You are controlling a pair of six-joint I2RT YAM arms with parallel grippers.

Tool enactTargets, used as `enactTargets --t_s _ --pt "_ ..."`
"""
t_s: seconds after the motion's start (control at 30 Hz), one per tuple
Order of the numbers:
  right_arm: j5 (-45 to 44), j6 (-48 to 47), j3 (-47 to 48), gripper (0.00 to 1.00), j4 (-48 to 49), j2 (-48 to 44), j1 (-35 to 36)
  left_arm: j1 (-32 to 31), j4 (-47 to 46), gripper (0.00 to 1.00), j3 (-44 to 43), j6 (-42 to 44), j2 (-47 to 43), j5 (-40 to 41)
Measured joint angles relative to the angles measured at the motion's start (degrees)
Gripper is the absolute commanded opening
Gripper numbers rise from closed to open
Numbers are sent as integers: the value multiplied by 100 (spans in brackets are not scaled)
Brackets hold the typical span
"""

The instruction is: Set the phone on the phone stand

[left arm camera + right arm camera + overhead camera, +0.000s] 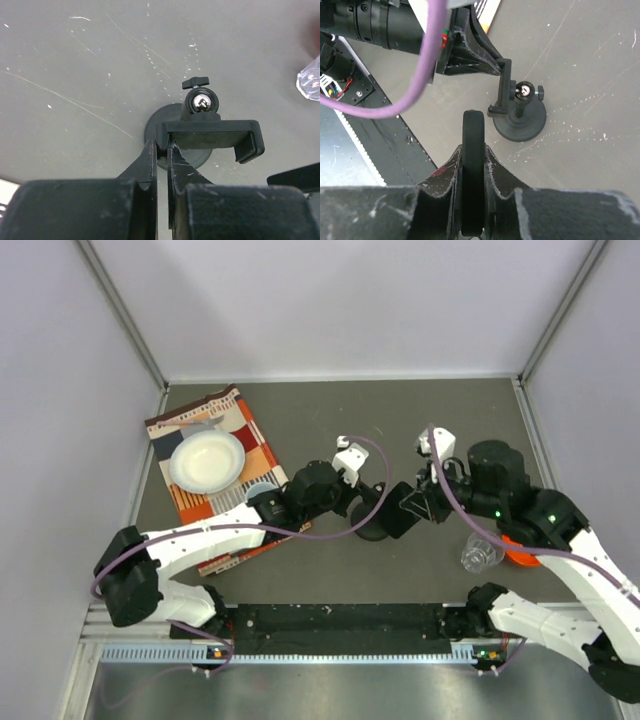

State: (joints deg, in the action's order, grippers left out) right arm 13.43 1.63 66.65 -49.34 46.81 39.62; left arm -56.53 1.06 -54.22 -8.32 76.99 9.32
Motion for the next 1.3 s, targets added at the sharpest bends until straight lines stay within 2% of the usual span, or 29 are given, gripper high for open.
enactTargets --t_s 0.1,0.33,0.6,0.8,1.07,1.2,1.3 --pt "48 -173 321 0 37 496 0 245 -22 0 -175 332 181 -146" --pt "601 -1097 636 0 450 1283 -4 1438 101 0 -964 918 901 -824" --pt "2090 -2828 1014 0 1102 2645 -243 2131 627 0 -1818 1805 1482 -2127" --pt "2452 -3773 1384 0 1305 3556 -356 2645 1073 0 -2415 2247 1956 -3327" --pt "2736 -4107 2153 0 1333 4295 -525 2850 1633 0 -2747 2769 2142 -4205" --pt "3008 -4083 2098 0 1340 4275 -605 2855 1829 0 -2887 2951 2223 -4406" --pt "3141 -3956 1652 0 1499 3936 -614 2859 1875 0 -2927 2994 2258 -4465"
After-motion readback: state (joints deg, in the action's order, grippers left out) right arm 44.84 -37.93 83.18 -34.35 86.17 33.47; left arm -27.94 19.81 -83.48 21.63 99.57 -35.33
